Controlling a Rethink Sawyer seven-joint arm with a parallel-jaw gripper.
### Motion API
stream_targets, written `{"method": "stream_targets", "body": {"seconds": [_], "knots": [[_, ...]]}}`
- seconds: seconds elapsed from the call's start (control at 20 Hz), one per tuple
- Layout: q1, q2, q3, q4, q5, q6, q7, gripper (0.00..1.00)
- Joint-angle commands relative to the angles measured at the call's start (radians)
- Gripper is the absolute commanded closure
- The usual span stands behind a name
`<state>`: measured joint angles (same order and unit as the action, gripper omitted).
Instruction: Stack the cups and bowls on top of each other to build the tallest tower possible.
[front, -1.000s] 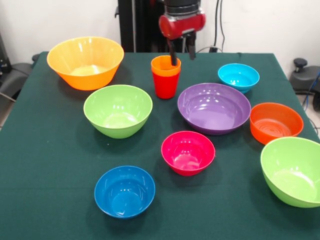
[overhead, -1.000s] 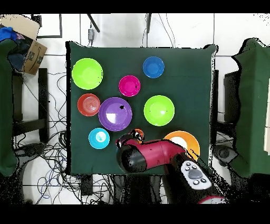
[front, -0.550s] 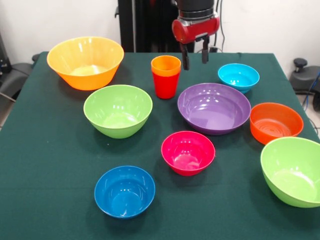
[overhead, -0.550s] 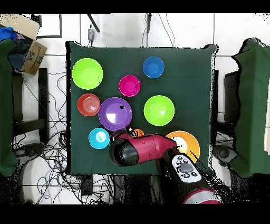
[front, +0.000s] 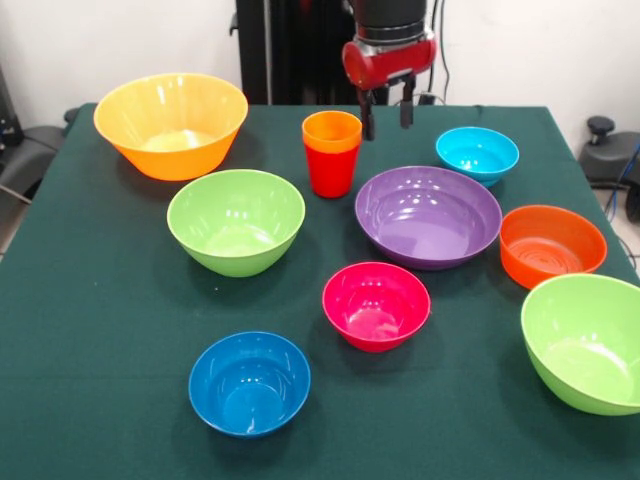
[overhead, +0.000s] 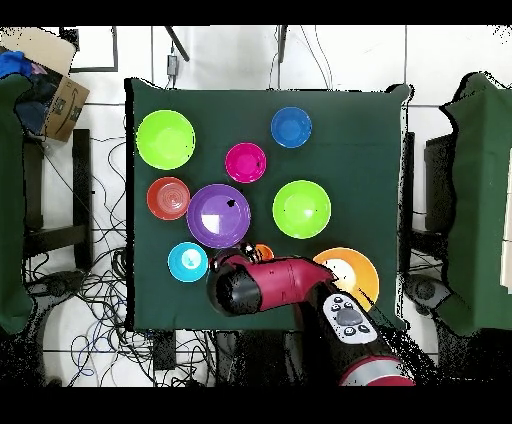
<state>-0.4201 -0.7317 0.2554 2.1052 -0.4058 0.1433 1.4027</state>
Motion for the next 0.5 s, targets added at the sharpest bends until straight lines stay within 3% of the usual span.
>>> {"method": "stream_targets", "body": {"seconds": [0.05,0.5], "knots": [[0.039,0.127,-0.040,-0.047,0.010,-0.050,0.183,0.00],[0.071,0.092,-0.024,-0.080,0.045,-0.008,0.175,0.00]]}}
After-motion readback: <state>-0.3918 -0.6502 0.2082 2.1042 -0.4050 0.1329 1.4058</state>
